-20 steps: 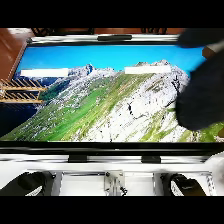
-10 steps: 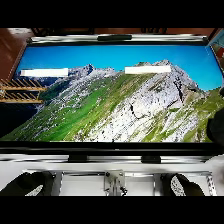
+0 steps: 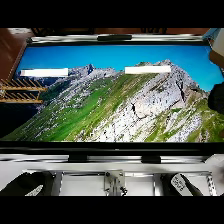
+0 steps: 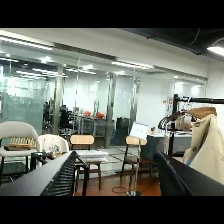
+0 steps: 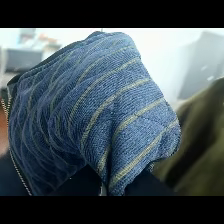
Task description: Fold the shirts.
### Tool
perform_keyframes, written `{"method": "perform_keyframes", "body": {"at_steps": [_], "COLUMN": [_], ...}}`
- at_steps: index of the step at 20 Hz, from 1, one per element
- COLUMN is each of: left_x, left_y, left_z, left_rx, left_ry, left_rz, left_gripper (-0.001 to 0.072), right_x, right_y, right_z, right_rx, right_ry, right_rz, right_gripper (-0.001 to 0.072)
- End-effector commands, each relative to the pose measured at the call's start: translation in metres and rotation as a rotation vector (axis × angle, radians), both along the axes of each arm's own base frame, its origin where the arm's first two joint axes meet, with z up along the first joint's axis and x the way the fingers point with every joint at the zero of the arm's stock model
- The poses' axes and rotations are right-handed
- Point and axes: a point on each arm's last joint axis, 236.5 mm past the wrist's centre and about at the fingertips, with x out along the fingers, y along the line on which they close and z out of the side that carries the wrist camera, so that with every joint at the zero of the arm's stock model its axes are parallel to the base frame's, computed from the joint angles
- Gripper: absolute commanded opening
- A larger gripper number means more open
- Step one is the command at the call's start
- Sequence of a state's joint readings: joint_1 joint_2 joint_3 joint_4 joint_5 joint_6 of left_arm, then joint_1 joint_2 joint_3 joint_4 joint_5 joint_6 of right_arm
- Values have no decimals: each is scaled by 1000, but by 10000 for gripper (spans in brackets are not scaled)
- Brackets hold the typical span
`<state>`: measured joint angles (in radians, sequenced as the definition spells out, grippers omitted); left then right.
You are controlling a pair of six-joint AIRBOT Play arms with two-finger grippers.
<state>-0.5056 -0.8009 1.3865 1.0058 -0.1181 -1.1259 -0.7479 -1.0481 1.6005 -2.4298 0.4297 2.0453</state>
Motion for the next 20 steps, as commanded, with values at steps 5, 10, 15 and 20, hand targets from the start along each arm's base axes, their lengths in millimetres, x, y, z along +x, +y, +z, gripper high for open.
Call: {"method": "perform_keyframes", "body": {"at_steps": [5, 10, 15, 20], "left_x": [3, 11, 27, 40], "left_y": [-6, -19, -14, -19], "left_z": [-8, -40, -58, -72], "left_rx": [17, 119, 159, 166], "left_ry": [31, 130, 186, 233], "left_rz": [-19, -57, -35, -42], "left_gripper": [440, 384, 310, 310], "right_x": [-59, -92, -84, -82], "right_y": [-50, -79, -93, -106], "right_z": [11, 0, -9, -19], "right_rx": [-61, -52, -71, -57], "right_ry": [-44, -23, 30, 42], "right_rz": [-124, -218, -215, -221], "right_gripper": [105, 105, 106, 106]}}
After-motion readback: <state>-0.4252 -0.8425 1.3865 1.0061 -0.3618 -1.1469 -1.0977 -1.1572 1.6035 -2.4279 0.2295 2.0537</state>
